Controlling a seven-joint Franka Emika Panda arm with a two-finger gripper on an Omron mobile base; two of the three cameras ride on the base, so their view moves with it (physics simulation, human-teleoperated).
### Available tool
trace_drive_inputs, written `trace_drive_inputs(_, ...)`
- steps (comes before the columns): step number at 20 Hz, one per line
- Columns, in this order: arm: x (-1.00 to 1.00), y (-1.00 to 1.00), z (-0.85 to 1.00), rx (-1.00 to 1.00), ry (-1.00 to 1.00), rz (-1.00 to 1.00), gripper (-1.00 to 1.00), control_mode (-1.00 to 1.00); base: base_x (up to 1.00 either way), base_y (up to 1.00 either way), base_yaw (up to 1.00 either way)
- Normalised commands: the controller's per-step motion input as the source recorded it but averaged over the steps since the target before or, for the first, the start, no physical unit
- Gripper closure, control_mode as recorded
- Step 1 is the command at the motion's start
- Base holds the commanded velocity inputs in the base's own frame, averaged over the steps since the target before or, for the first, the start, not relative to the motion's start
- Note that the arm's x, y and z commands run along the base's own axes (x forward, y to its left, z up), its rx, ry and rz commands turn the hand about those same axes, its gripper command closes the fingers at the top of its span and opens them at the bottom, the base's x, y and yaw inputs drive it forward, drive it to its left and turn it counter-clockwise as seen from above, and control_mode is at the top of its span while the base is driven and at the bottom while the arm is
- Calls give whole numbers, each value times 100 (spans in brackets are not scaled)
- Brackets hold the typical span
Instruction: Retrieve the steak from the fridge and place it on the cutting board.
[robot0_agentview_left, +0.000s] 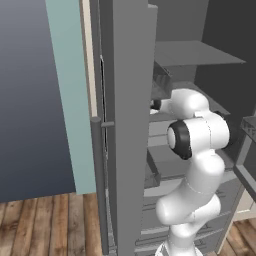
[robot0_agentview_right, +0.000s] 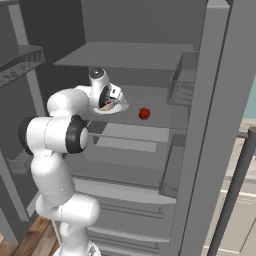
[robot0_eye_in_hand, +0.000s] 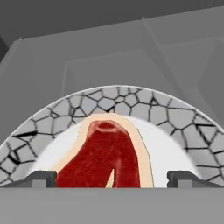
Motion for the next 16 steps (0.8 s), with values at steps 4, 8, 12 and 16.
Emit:
trace_drive_inputs(4,40,1,0,0,0,-2,-100,-100,0,0,0)
trace_drive_inputs(8,21,0,-5,0,0,0,-100,-100,0,0,0)
trace_drive_inputs(12,11,0,-25,0,0,0,-100,-100,0,0,0)
trace_drive_inputs(16,0,0,-40,0,0,0,-100,-100,0,0,0)
